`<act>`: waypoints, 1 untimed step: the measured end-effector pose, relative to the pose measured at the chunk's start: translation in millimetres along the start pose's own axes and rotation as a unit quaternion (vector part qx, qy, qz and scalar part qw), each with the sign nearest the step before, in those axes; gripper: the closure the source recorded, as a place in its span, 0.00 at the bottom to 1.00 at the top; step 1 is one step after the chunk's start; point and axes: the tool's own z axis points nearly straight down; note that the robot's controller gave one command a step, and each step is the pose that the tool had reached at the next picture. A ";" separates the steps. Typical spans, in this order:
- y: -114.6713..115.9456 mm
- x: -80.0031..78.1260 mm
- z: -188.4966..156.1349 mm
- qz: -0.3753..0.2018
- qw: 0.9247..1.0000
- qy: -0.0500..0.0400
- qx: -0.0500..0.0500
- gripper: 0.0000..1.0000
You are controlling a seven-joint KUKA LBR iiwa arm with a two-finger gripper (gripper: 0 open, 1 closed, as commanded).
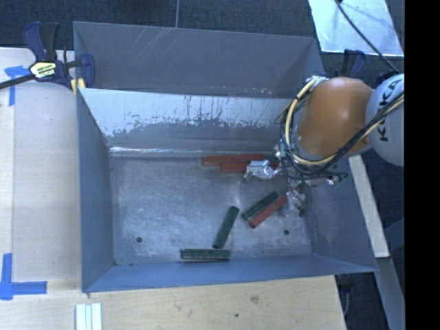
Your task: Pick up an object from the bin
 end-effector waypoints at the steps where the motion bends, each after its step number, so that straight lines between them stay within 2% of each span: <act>1: 2.4 -0.6 0.6 0.000 1.000 0.001 -0.002 1.00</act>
Offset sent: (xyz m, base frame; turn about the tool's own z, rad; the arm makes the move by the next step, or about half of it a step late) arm 0.0000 0.0000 0.0000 0.0000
